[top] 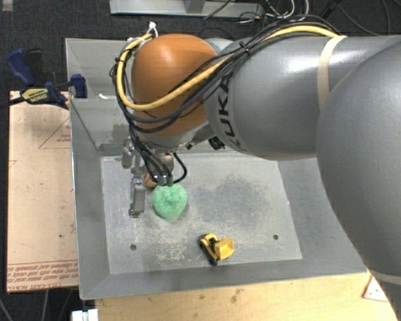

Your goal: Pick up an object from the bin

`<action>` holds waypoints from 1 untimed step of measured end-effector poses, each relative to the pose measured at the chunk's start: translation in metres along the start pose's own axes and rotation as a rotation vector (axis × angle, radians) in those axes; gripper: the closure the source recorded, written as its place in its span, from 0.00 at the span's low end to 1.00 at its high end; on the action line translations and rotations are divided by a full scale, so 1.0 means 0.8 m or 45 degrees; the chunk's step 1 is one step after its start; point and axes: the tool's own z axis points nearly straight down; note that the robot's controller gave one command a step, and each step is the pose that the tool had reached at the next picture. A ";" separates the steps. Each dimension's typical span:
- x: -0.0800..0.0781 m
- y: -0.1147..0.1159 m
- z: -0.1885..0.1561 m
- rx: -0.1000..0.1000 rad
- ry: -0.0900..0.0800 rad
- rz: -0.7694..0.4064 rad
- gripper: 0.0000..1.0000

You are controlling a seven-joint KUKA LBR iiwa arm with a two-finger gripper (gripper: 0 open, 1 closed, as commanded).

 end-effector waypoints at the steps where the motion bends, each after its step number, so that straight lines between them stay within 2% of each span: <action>1: -0.002 -0.002 -0.006 -0.002 -0.009 0.006 0.00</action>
Offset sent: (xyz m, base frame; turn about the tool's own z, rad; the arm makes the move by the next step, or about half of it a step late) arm 0.0144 -0.0985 -0.1375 -0.2113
